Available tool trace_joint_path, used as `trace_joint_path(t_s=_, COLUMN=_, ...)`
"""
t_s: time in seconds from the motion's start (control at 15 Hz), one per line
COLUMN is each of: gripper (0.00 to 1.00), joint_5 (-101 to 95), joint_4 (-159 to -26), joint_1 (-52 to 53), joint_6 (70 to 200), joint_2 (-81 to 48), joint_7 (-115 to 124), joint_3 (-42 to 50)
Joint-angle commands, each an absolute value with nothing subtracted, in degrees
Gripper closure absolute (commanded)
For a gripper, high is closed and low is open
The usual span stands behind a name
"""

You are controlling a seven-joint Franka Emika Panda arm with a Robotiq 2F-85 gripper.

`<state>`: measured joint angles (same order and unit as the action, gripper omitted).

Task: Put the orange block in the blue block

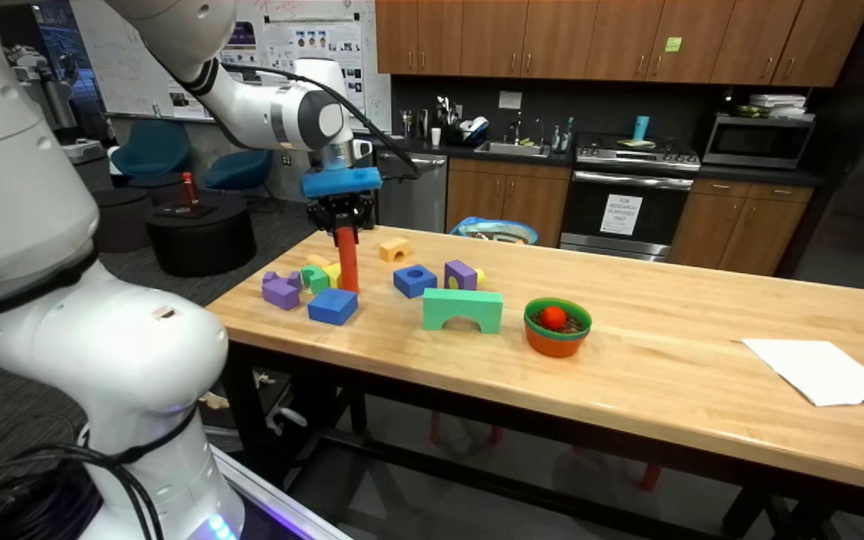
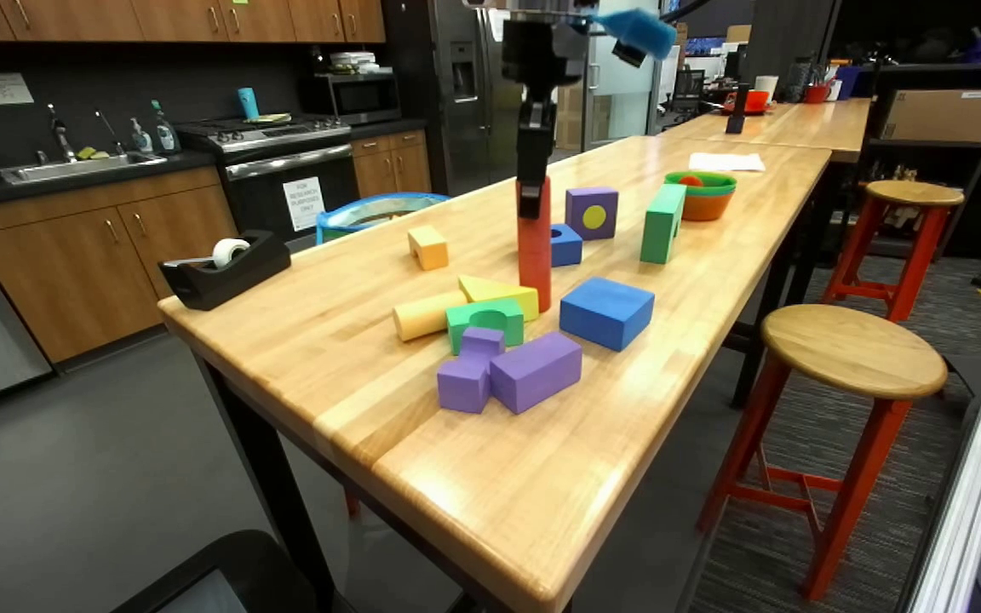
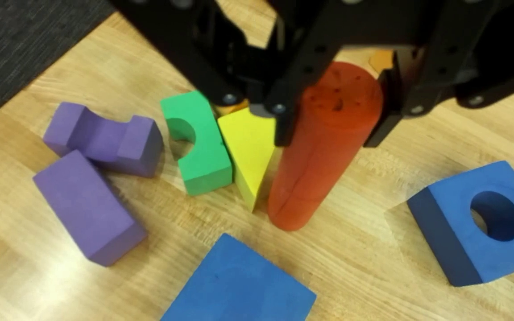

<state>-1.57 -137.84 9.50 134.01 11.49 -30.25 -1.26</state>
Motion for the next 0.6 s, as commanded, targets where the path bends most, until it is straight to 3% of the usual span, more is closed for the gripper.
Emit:
trace_joint_path(t_s=0.0, gripper=0.85, joint_5=-0.1, joint_4=-137.0, joint_1=9.0, joint_6=131.9, joint_2=11.9, joint_7=-31.6, joint_3=-1.0)
trace_joint_path(t_s=0.53, gripper=0.85, joint_5=-8.6, joint_4=-140.3, joint_1=7.2, joint_6=129.8, joint_2=23.1, joint_7=-16.7, joint_3=-3.9)
